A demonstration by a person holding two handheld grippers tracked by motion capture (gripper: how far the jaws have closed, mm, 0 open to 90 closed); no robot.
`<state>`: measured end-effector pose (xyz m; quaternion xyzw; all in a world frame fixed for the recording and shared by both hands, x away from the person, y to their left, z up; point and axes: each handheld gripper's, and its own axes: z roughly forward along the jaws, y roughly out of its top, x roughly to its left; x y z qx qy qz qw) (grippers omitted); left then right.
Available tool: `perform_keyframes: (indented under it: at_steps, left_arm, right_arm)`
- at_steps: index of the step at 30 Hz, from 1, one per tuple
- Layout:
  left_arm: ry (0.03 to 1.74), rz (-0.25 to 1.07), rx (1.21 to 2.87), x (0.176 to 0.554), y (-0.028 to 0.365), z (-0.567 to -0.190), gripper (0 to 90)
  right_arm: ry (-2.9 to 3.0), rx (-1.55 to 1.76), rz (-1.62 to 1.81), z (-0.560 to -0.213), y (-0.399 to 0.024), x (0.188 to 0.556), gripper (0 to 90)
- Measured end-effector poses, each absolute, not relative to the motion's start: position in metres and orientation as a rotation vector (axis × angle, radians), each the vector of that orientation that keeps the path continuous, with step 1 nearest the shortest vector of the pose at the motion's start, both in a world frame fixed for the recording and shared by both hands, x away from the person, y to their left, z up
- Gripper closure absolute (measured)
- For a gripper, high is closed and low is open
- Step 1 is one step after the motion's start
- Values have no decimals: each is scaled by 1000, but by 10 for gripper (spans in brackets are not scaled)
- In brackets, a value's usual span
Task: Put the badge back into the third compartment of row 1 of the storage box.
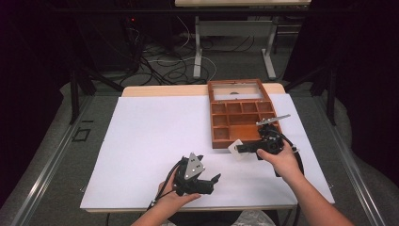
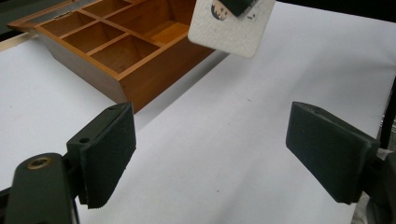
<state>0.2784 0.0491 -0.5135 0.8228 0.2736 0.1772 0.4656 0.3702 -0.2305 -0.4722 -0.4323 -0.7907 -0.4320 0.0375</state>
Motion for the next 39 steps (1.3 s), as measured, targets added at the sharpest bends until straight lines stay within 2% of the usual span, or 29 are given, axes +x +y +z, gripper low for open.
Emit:
perform_keyframes:
  at_steps: [14, 39]
  left_arm:
    - [707, 401, 1998, 283, 55, -512, 158]
    - [886, 355, 1929, 308, 85, -515, 23]
  right_arm:
    - [-2659, -1362, -1305, -454, -241, 398, 846]
    - [-2948, -1396, -1182, -433, -243, 456, 846]
